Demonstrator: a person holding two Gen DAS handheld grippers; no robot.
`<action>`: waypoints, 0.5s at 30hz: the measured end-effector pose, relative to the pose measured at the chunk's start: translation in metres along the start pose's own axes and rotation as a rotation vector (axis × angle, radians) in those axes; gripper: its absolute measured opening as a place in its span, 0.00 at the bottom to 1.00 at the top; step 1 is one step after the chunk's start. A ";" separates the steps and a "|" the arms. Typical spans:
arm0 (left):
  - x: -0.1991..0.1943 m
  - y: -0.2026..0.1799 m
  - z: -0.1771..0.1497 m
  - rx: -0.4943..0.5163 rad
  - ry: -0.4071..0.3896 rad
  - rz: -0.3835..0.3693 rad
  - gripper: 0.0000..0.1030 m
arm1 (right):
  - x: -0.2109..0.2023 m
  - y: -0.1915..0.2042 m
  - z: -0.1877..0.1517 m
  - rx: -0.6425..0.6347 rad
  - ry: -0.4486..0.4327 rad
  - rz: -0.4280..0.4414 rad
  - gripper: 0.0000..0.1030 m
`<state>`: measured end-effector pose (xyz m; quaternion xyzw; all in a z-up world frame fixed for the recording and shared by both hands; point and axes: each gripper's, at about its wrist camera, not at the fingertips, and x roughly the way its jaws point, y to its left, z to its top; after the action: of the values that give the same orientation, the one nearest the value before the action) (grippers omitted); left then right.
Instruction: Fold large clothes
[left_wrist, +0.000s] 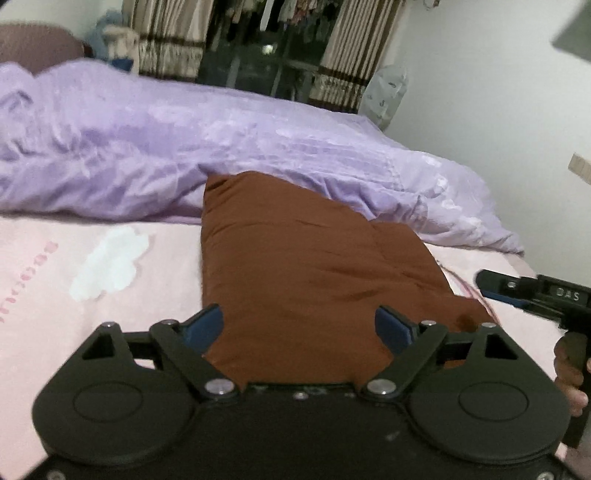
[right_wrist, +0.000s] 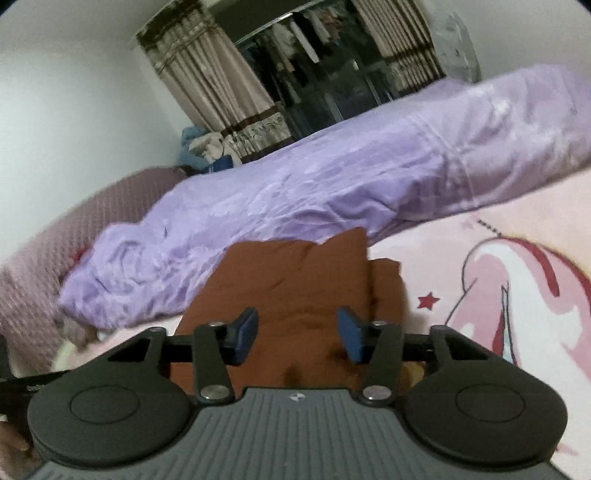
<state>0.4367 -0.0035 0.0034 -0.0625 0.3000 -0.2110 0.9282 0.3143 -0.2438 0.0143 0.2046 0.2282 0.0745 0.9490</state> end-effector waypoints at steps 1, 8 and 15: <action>0.001 -0.008 -0.002 0.011 -0.011 0.015 0.83 | 0.002 0.010 -0.003 -0.028 -0.002 -0.025 0.43; 0.031 -0.025 -0.029 -0.004 0.048 0.047 0.66 | 0.018 0.038 -0.030 -0.141 0.059 -0.155 0.31; 0.057 -0.028 -0.056 0.030 0.076 0.056 0.66 | 0.038 0.024 -0.049 -0.150 0.130 -0.214 0.23</action>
<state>0.4362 -0.0524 -0.0652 -0.0322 0.3337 -0.1918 0.9224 0.3240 -0.1955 -0.0309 0.1025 0.3035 0.0026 0.9473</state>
